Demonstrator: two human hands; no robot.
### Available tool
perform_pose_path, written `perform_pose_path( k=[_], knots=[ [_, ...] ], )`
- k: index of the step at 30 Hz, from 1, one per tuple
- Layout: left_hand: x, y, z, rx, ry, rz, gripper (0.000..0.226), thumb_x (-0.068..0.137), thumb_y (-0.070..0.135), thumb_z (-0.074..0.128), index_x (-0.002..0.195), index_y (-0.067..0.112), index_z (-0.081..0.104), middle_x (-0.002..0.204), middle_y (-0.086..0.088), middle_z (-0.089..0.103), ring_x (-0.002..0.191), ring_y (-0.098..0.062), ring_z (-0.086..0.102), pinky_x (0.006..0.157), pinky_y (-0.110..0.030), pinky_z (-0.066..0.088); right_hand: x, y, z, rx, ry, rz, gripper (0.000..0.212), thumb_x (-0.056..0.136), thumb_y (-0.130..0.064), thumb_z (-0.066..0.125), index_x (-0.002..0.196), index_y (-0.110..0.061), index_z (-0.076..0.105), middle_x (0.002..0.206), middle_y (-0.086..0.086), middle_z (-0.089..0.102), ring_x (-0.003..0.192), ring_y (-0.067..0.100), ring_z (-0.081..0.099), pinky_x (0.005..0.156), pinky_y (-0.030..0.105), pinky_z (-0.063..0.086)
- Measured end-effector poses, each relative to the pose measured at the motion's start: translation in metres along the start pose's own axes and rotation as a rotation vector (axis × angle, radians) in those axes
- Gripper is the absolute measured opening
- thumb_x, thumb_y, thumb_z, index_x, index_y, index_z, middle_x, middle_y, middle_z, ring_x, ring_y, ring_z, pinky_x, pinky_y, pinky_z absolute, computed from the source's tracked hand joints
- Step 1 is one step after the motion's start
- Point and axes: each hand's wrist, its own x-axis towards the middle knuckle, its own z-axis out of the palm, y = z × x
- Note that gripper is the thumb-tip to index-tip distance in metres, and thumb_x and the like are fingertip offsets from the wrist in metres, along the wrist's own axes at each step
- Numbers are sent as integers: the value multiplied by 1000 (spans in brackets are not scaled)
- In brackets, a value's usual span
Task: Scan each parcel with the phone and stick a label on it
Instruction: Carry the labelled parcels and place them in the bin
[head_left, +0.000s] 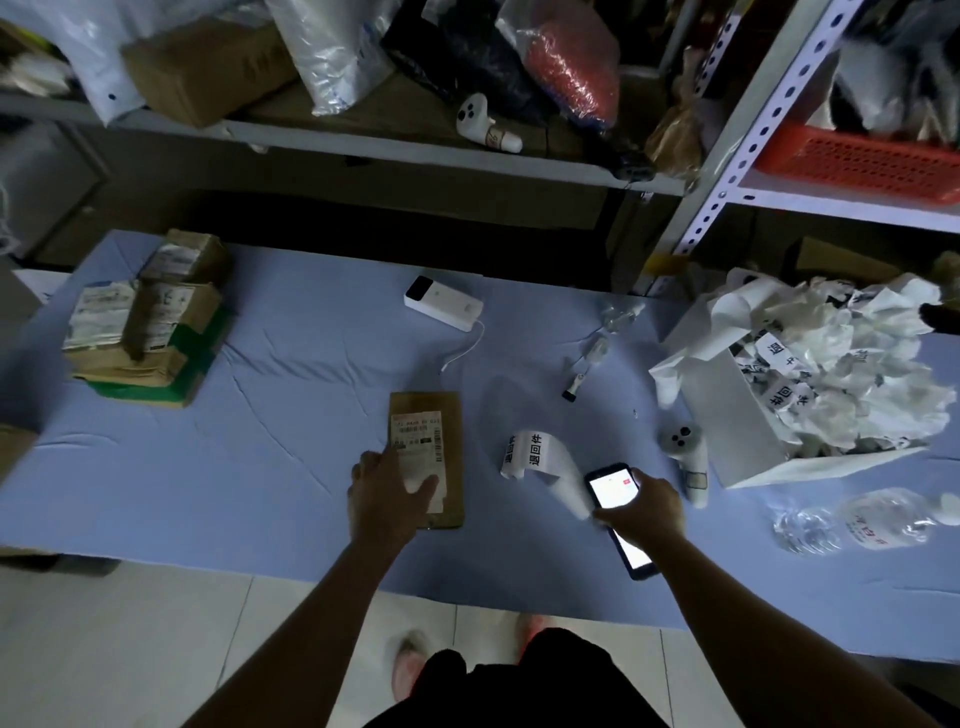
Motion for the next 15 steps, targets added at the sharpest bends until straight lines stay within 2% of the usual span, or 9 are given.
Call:
perform_pose_path(
  k=[2,5,7,9,10,12,14,15],
  knots=[
    [1,17,0,123,84,73,66,88,46,67,140,9,49,128,-16,52,117,-34,49,93,-46,48,12,7,6,20,-6,14,86,61,-49,90,135,-19,57,115,10,65,112,29,60,90,42,56],
    [7,52,10,62,71,75,57,88,36,68,136,9,54,130,-17,55,115,-37,54,93,-47,49,28,12,12,-35,-24,37,95,61,-58,88,141,-24,50,123,9,54,118,31,54,92,43,52],
    [12,75,20,109,4,135,39,89,31,63,122,11,59,117,-16,61,105,-35,60,82,-42,52,34,10,13,-164,-30,12,101,61,-67,82,145,-27,42,132,9,45,125,32,47,98,46,47],
    [16,93,33,63,-52,169,25,85,31,65,103,14,61,101,-10,64,92,-31,64,70,-38,52,46,7,10,-272,-29,-115,106,64,-74,72,150,-28,33,148,10,32,138,35,31,109,50,36],
    [16,99,40,27,-86,178,25,82,33,69,100,16,63,101,-8,65,93,-28,64,72,-38,53,54,3,8,-258,-49,-217,106,67,-73,70,153,-28,29,155,8,25,143,35,22,113,50,30],
    [15,104,53,-13,-143,200,38,79,36,78,110,16,68,113,-5,62,102,-23,62,85,-32,50,66,-12,6,-148,-135,-423,98,75,-62,70,156,-25,28,161,4,22,146,32,17,117,49,25],
    [13,105,66,-91,-152,186,48,76,36,84,115,13,68,117,-6,59,106,-21,60,90,-27,46,75,-32,5,-30,-237,-539,81,84,-47,72,153,-19,39,158,5,37,143,30,27,115,43,28],
    [12,106,71,-120,-144,186,48,75,34,85,114,10,68,116,-8,59,106,-23,60,92,-31,48,77,-42,6,31,-278,-576,69,87,-38,72,147,-14,49,151,9,47,138,30,37,114,40,32]
  ],
)
